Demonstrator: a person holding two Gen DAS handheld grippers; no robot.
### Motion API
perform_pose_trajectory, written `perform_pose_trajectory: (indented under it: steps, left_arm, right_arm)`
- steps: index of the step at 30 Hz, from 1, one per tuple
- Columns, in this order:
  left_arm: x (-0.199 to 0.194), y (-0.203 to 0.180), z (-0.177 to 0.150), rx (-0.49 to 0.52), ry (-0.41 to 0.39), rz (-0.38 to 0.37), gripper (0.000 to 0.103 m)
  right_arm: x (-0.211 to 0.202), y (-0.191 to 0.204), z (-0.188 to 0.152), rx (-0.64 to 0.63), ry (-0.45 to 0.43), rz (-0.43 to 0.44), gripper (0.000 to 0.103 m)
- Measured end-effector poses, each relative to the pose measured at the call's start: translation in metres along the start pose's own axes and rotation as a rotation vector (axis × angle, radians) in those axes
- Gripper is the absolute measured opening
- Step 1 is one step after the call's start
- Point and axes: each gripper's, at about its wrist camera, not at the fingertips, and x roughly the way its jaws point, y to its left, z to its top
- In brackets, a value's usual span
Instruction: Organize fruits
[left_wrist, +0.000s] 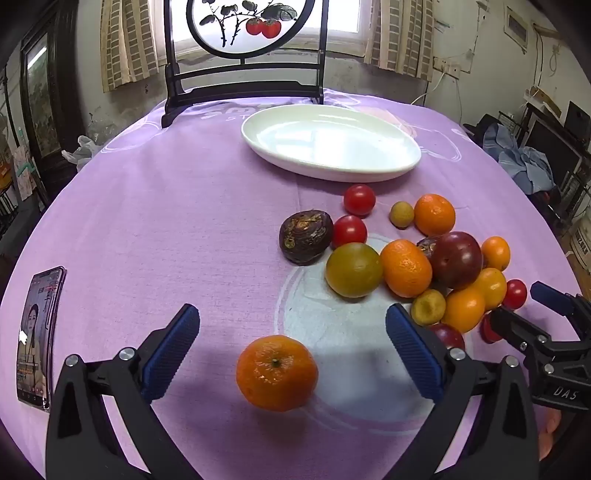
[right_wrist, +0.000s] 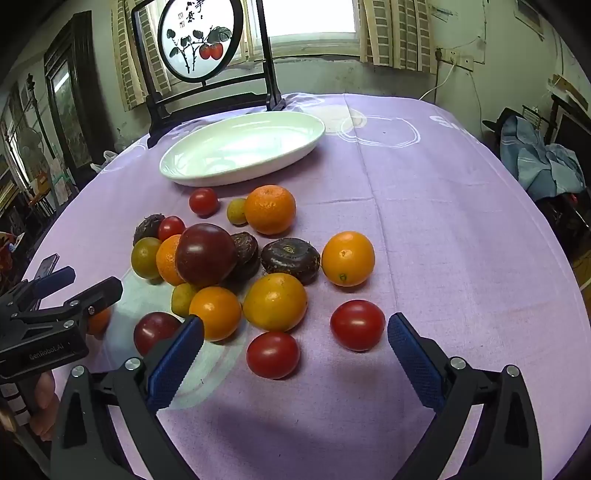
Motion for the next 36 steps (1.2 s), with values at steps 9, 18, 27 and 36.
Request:
perform_pose_trajectory:
  steps: [9, 18, 27, 36]
  left_arm:
    - [-0.0024, -0.0024, -0.0014, 0.007, -0.006, -0.008, 0.099]
    - [-0.0023, 0.0004, -0.0005, -0.007, -0.008, -0.012, 0.099]
    - [-0.0032, 0.0008, -0.0008, -0.008, -0.01, -0.019, 0.099]
    - [-0.0014, -0.0015, -0.0017, 0.0, -0.002, -0.016, 0.099]
  right_arm:
    - [0.0011, 0.001, -0.0013, -0.002, 0.001, -0.001, 0.1]
    - [0.0005, 0.0014, -0.0014, -0.005, 0.003, -0.006, 0.1]
    - [0.0034, 0.0024, -0.0019, -0.007, 0.008, -0.014, 0.1]
    - [0.0048, 0.0002, -0.0013, -0.003, 0.006, -0.01, 0.1]
